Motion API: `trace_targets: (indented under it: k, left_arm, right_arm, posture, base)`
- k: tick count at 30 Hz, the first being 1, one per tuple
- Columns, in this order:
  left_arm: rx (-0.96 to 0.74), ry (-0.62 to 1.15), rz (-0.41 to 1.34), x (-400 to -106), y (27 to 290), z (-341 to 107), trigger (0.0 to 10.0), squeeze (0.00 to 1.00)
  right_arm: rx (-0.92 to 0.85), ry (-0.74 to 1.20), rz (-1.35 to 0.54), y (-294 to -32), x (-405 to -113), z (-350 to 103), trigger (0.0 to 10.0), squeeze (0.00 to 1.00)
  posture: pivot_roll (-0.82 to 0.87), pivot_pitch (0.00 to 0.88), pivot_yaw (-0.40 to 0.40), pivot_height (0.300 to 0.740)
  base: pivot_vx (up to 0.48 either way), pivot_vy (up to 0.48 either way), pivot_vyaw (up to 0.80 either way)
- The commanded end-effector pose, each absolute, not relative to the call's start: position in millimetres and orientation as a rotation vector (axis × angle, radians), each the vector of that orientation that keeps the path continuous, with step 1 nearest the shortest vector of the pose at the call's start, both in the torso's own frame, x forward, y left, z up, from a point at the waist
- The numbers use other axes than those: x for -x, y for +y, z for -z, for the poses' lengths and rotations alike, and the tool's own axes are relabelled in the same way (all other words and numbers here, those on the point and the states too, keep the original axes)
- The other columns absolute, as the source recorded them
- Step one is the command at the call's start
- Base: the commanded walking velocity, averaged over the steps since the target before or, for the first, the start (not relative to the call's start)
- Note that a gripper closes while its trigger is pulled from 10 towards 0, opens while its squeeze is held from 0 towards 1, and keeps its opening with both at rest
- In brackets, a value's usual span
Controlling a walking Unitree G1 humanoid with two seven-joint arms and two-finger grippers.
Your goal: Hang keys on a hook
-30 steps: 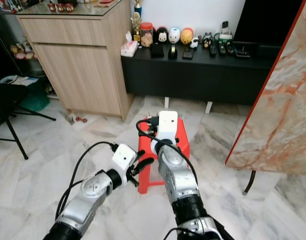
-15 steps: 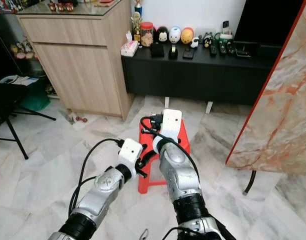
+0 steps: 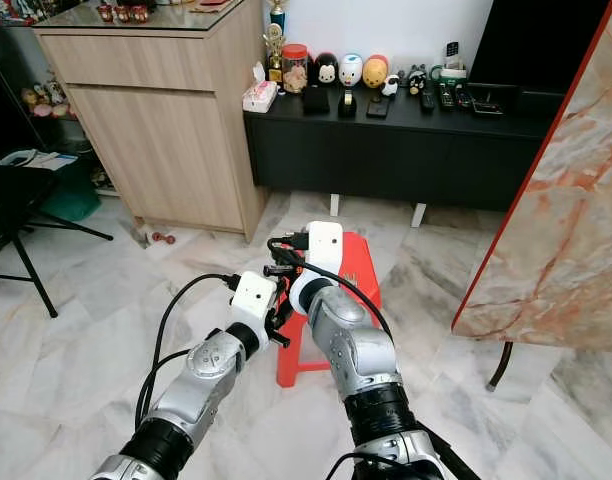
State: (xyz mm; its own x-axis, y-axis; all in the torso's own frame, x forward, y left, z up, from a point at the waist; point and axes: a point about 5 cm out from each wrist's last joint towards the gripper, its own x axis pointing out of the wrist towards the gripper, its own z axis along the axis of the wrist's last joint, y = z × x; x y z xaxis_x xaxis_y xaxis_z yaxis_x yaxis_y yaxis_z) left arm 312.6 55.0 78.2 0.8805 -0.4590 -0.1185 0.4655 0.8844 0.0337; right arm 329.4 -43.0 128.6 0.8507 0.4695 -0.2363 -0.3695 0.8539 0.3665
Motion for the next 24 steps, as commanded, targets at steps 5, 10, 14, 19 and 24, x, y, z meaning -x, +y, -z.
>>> trace_targets:
  k: [5, 10, 14, 19, 24]
  left_arm:
    - [-0.118, 0.102, 0.433, -314.6, 60.7, -73.9, 10.0, 0.00]
    - [-0.147, 0.097, 0.427, -315.2, 59.5, -73.5, 10.0, 0.00]
    - [-0.158, 0.098, 0.408, -316.1, 60.9, -71.9, 10.0, 0.00]
    - [-0.164, 0.099, 0.405, -316.4, 60.6, -71.0, 10.0, 0.00]
    - [-0.166, 0.075, 0.368, -318.5, 62.5, -73.2, 10.0, 0.00]
  right_arm:
    - [-0.346, 0.296, -0.496, -29.1, -330.0, -149.7, 10.0, 0.00]
    - [-0.350, 0.294, -0.505, -27.7, -329.5, -153.6, 10.0, 0.00]
    - [-0.357, 0.289, -0.512, -25.9, -328.6, -157.7, 10.0, 0.00]
    - [-0.376, 0.292, -0.521, -24.3, -327.3, -160.2, 10.0, 0.00]
    - [-0.405, 0.295, -0.534, -23.2, -324.9, -164.5, 10.0, 0.00]
  posture:
    - [-0.03, 0.000, -0.034, 0.740]
    - [-0.03, 0.000, -0.034, 0.740]
    - [-0.03, 0.000, -0.034, 0.740]
    - [-0.03, 0.000, -0.036, 0.740]
    - [-0.03, 0.000, -0.039, 0.740]
  base:
    - [0.000, 0.000, 0.00]
    - [0.000, 0.000, 0.00]
    - [0.000, 0.000, 0.00]
    - [0.000, 0.000, 0.00]
    - [0.000, 0.000, 0.00]
